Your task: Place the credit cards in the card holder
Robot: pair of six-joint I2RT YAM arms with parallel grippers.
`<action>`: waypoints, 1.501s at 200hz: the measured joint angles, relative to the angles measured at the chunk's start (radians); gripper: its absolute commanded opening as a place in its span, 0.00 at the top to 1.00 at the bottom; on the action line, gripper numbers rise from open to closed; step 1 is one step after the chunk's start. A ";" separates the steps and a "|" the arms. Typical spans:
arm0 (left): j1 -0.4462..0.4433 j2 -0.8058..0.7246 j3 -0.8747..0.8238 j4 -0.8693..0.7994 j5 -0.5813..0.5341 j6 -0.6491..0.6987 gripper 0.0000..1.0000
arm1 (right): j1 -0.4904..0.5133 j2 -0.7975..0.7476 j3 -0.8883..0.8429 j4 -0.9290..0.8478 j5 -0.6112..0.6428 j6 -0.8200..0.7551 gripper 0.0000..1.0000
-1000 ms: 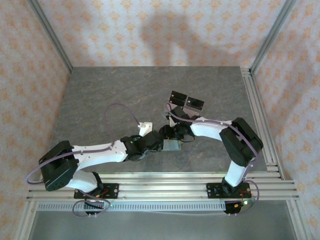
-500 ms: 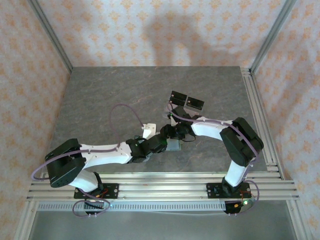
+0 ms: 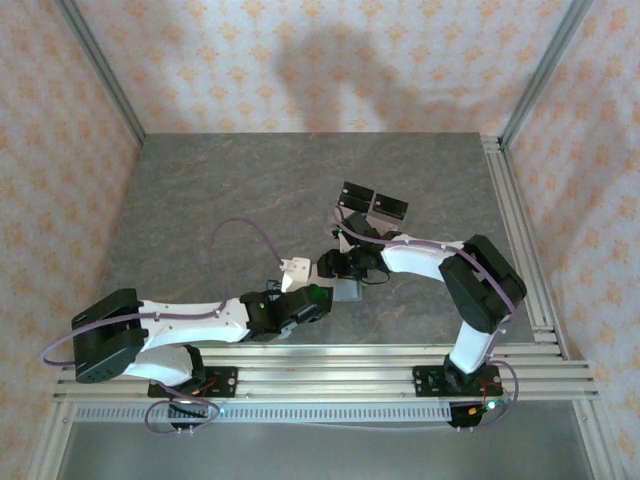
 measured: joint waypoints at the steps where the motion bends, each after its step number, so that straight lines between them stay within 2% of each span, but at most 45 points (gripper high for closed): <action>1: 0.000 0.002 0.000 0.001 0.000 0.000 0.00 | 0.000 0.000 0.000 0.000 0.000 0.000 0.46; 137: 0.000 0.182 0.062 0.045 -0.003 0.028 0.00 | 0.005 0.004 0.000 0.002 -0.003 0.003 0.46; 194: 0.000 0.272 0.104 0.010 -0.053 -0.002 0.00 | 0.005 0.004 0.000 0.002 -0.003 0.003 0.46; 248: 0.000 0.278 0.103 -0.037 -0.102 -0.059 0.00 | 0.005 0.002 0.000 0.000 -0.003 0.003 0.46; 300: 0.000 0.278 0.097 -0.050 -0.111 -0.080 0.00 | 0.003 -0.119 -0.006 -0.028 0.028 0.027 0.45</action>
